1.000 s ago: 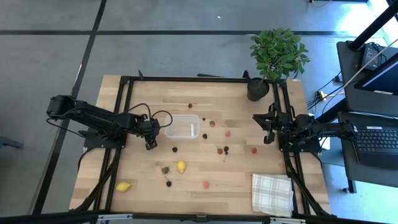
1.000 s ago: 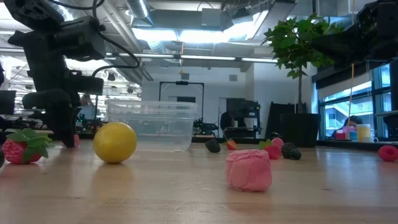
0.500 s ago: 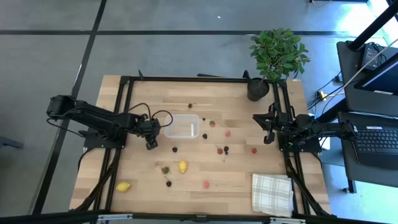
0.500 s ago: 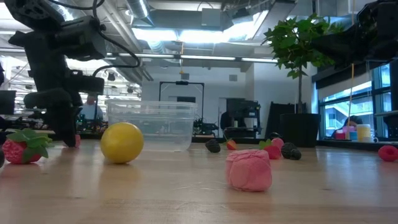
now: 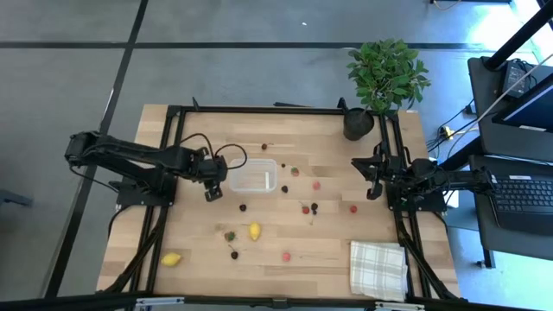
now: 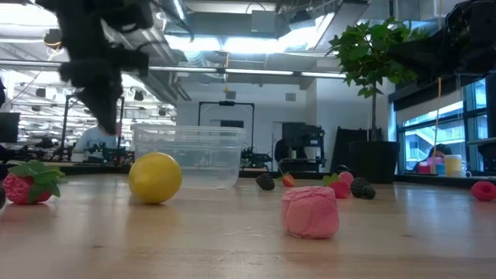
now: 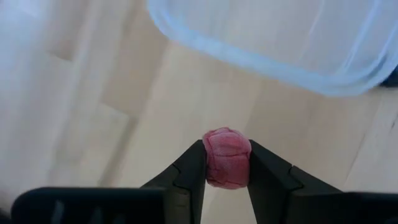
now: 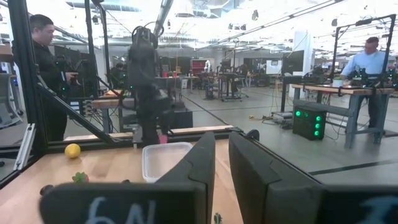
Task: Pick and placing Produce into tupperware
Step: Put the top left apricot into the transparent bin
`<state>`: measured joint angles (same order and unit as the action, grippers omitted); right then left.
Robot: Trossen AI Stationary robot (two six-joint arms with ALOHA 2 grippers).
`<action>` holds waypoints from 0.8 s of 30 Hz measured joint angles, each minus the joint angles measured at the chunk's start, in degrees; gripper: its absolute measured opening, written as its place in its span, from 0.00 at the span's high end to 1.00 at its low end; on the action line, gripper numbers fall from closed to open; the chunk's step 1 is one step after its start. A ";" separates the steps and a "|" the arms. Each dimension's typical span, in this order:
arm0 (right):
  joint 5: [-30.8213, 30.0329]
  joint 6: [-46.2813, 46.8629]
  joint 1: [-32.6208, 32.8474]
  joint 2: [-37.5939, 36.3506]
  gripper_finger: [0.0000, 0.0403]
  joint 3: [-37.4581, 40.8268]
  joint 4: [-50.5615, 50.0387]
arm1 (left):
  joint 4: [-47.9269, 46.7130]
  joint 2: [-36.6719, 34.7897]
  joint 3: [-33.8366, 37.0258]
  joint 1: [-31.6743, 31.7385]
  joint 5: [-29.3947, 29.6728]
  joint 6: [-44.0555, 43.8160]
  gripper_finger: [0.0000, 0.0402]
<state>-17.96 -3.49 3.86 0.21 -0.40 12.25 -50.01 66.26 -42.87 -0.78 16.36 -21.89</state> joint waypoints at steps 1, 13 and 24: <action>-0.02 -0.02 0.00 0.00 0.87 0.00 -0.02 | -0.47 0.00 -1.36 0.00 0.94 0.00 0.77; -0.02 -0.02 0.01 0.00 0.87 0.00 -0.02 | 15.94 0.61 -8.11 0.11 2.56 14.53 0.77; -0.02 0.11 0.00 0.00 0.87 0.00 0.04 | 24.42 9.09 -8.11 2.35 -0.04 20.55 0.77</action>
<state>-17.98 -3.38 3.86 0.21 -0.40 12.29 -25.59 75.35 -50.98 1.57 16.32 -1.34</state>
